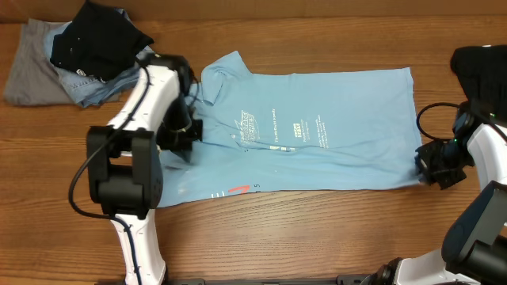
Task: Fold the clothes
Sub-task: 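Grasp the shirt's left and right edges with both grippers and stretch outward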
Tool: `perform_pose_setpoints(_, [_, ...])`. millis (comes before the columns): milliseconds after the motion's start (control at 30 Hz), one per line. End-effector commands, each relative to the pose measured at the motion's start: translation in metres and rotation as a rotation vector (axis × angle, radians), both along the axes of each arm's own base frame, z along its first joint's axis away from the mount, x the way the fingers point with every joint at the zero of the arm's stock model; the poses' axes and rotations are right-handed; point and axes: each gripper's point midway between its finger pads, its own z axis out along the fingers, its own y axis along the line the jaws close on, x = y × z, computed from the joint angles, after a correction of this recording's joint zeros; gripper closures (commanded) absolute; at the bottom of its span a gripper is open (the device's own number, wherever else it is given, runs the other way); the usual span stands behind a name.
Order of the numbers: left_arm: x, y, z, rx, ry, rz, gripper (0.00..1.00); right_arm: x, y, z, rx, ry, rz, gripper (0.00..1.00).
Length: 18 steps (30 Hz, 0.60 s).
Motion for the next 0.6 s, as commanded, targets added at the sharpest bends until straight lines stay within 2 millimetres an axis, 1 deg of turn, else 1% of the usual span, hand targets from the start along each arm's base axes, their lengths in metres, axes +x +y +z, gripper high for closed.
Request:
perform_pose_setpoints(0, [-0.020, -0.018, -0.016, -0.016, 0.053, -0.028, 0.96, 0.003, -0.005, 0.005, -0.019, -0.004, 0.002, 0.34])
perform_pose_setpoints(33, [-0.024, -0.021, -0.021, -0.015, 0.057, -0.035, 0.96, 0.002, -0.005, 0.005, -0.019, -0.002, 0.004, 0.23])
perform_pose_setpoints(67, [-0.029, -0.024, -0.031, -0.010, 0.059, -0.038, 0.96, 0.002, -0.004, 0.005, -0.015, -0.001, 0.004, 0.15])
perform_pose_setpoints(100, [-0.032, -0.024, -0.036, -0.007, 0.062, -0.036, 0.96, 0.002, -0.003, 0.005, -0.007, -0.003, 0.003, 0.16])
perform_pose_setpoints(167, [-0.039, -0.025, -0.043, -0.018, 0.076, -0.031, 0.96, 0.005, 0.003, 0.006, 0.027, -0.019, 0.010, 0.28])
perform_pose_setpoints(233, [-0.045, -0.027, -0.050, -0.033, 0.087, -0.023, 0.96, 0.010, 0.012, 0.006, 0.066, -0.046, 0.043, 0.45])
perform_pose_setpoints(400, [-0.054, -0.025, -0.065, -0.041, 0.091, -0.015, 0.96, 0.019, 0.029, 0.002, 0.080, -0.068, 0.112, 0.69])
perform_pose_setpoints(467, [-0.060, -0.023, -0.069, -0.038, 0.103, -0.009, 0.96, 0.022, 0.036, -0.002, 0.078, -0.072, 0.135, 0.76])
perform_pose_setpoints(567, [-0.069, -0.019, -0.072, -0.032, 0.131, -0.001, 0.96, 0.021, 0.045, -0.010, 0.079, -0.072, 0.162, 0.78])
